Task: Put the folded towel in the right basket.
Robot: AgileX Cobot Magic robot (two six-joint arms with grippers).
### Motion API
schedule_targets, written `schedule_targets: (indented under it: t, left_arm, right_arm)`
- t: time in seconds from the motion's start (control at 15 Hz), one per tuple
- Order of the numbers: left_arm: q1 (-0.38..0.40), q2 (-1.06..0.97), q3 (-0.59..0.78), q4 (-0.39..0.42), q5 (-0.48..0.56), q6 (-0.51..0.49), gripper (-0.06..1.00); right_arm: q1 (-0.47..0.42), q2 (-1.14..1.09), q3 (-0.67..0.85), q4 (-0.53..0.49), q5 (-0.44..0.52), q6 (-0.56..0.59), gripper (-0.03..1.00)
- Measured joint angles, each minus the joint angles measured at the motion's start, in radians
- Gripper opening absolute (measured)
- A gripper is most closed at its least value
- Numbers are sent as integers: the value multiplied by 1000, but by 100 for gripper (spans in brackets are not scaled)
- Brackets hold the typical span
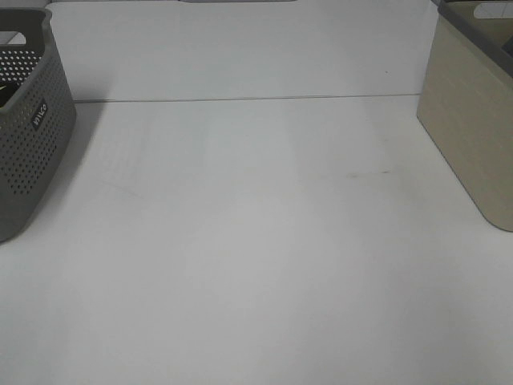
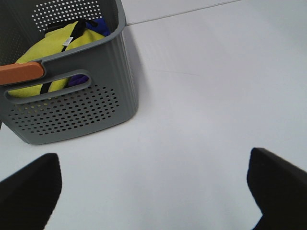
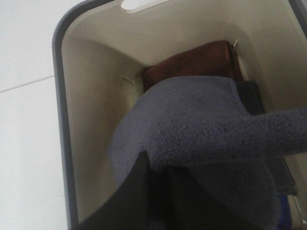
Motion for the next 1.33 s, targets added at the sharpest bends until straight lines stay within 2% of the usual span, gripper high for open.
schedule_targets:
  t: [0.2, 0.33, 0.4, 0.53, 0.6, 0.67, 0.87, 1.13, 1.33]
  left_arm:
    - [0, 0, 0, 0, 0, 0, 99]
    - [0, 0, 0, 0, 0, 0, 99]
    - [0, 0, 0, 0, 0, 0, 99]
    - [0, 0, 0, 0, 0, 0, 99]
    - [0, 0, 0, 0, 0, 0, 99]
    - [0, 0, 0, 0, 0, 0, 99]
    - [0, 0, 0, 0, 0, 0, 99]
    - [0, 0, 0, 0, 0, 0, 99]
    - [0, 0, 0, 0, 0, 0, 99]
  right_arm:
    - [0, 27, 39, -40, 0, 14, 5]
    - [0, 27, 49, -47, 0, 18, 15]
    - [0, 27, 49, -44, 0, 24, 26]
    - [0, 27, 49, -26, -1, 41, 61]
    - [0, 27, 49, -13, -1, 43, 74]
    - [0, 24, 49, 3, -1, 43, 82]
    - [39, -24, 49, 16, -1, 43, 87]
    - [225, -89, 49, -51, 0, 43, 87]
    - [325, -162, 86, -88, 0, 65, 87]
